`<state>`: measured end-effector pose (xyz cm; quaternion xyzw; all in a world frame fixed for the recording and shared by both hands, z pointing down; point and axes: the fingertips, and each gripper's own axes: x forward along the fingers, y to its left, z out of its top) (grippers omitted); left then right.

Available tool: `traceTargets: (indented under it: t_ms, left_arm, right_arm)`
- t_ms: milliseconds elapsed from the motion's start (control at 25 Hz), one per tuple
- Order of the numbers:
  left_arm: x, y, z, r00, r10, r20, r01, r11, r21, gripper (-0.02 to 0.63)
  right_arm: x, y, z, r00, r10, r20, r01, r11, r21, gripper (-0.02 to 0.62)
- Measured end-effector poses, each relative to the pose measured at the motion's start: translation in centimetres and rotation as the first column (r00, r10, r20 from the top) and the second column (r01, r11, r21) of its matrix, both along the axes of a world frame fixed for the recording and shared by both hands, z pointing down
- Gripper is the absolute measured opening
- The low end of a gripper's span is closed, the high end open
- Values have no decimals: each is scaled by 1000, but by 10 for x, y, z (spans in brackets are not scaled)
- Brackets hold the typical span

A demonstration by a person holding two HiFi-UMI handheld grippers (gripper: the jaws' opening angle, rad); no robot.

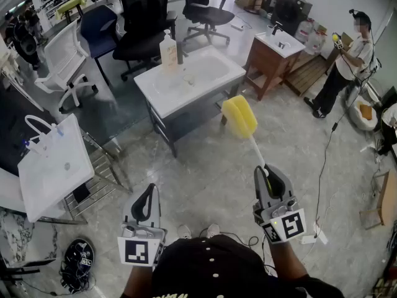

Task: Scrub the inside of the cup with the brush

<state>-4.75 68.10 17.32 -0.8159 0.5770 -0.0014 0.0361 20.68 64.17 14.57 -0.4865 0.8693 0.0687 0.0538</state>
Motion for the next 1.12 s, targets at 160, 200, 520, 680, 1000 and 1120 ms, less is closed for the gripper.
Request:
traceTargets:
  t_ms: [160,200,520,680,1000,1120]
  left_arm:
    - [-5,2,5,1000,-2,-1,2,1000,-29,25]
    - [-6,2,5,1000,-2,-1,2,1000,-28,25]
    - [-17,-1,3,1000,7,-5,-7,1000,-21,25]
    - [-29,-1,6,1000,24,-9,-24,999,-21,25]
    - [-46,-7,23,998,67,-1,-67,996,-57,25]
    - [-47,-14,24,998,64,-26,-66,995,-71,25]
  right_arm:
    - [-4,1,1,1000,2,-1,-2,1000,-2,48]
    - [-6,1,1,1000,3,0,-3,1000,-3,48]
    - [-18,-1,2,1000,8,1,-8,1000,-8,48]
    - [-32,2,3,1000,14,26,-14,1000,-11,48]
    - [-44,6,24,998,63,24,-61,997,-52,48]
    - [-40,2,24,997,76,22,-75,996,-54,48]
